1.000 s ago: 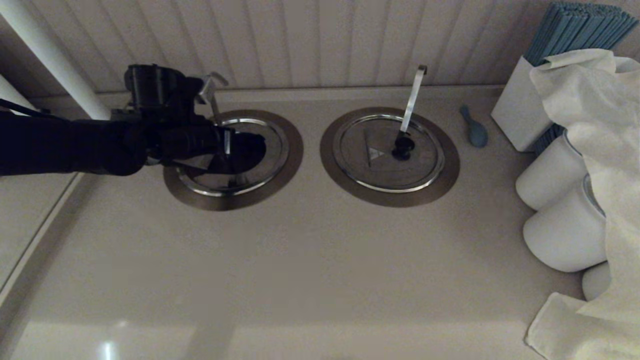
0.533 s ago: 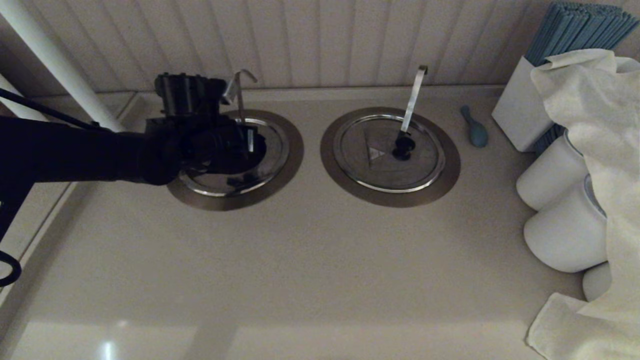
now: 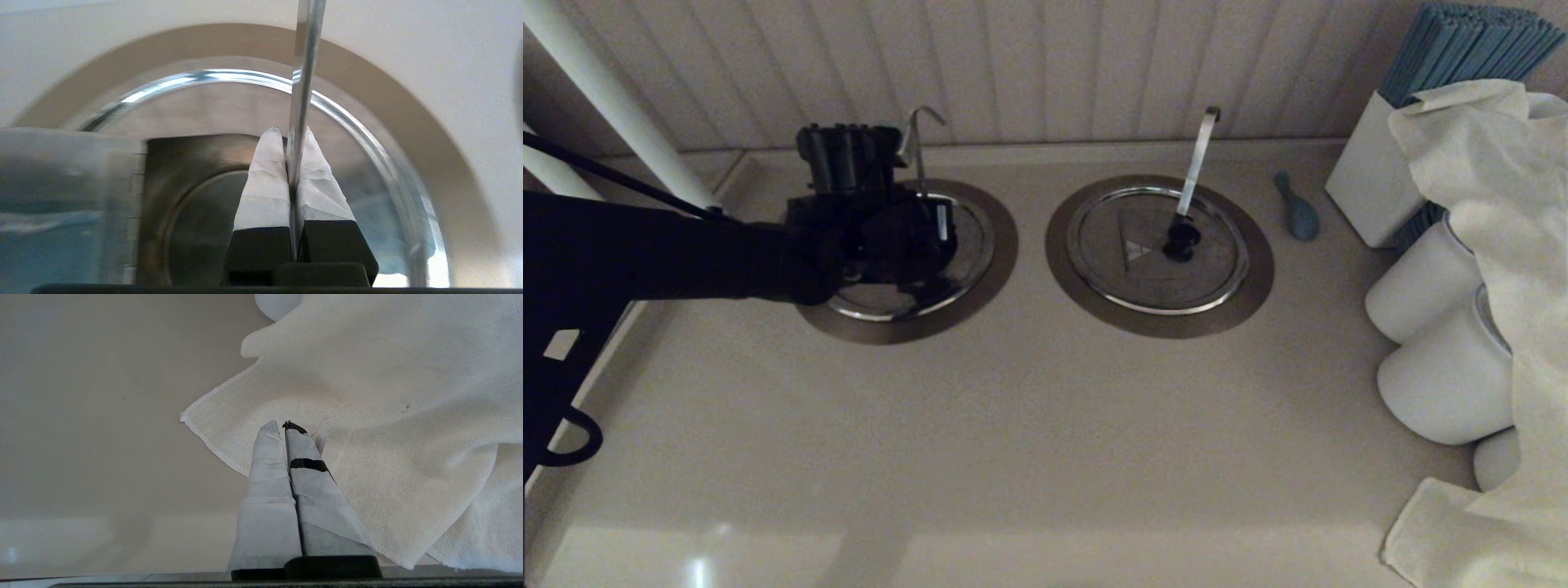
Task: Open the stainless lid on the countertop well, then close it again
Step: Stir with a spoon
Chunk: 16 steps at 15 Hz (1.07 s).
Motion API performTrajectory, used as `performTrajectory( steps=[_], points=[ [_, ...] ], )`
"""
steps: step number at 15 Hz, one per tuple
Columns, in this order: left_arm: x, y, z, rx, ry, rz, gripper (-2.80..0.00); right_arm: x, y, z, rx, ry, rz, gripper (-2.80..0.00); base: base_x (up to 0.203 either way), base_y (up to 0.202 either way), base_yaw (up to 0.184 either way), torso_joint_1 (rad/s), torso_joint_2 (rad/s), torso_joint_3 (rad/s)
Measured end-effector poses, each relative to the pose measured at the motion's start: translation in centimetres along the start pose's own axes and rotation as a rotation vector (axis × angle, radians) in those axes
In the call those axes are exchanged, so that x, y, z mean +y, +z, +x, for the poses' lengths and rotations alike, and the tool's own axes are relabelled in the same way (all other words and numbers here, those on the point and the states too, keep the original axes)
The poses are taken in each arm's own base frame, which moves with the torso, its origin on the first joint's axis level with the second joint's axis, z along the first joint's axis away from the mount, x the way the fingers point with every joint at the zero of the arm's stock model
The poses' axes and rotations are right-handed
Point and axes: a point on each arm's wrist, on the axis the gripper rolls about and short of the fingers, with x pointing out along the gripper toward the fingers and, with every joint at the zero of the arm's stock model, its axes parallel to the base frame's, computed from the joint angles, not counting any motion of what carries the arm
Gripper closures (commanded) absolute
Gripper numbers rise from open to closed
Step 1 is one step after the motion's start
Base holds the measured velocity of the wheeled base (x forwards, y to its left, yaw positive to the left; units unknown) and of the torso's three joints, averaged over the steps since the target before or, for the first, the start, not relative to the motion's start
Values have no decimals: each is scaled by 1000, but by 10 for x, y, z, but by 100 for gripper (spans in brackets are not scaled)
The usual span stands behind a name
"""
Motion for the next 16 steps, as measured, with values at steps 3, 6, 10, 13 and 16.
performTrajectory(
  steps=[3,6,10,13,16],
  points=[
    [-1,-1,3,-2,17,-4,0,0,0,0,0,0,0,0,0,0,0,0,0,0],
    [-1,-1,5,-4,19,-6,0,0,0,0,0,0,0,0,0,0,0,0,0,0],
    [-1,-2,10,-9,56,-7,0,0,0,0,-1,0,0,0,0,0,0,0,0,0],
    [-1,-4,18,-19,98,-9,-280,0,0,0,0,1,0,0,0,0,0,0,0,0],
    [-3,-8,22,-25,101,-13,-280,0,0,0,0,0,0,0,0,0,0,0,0,0]
  ],
)
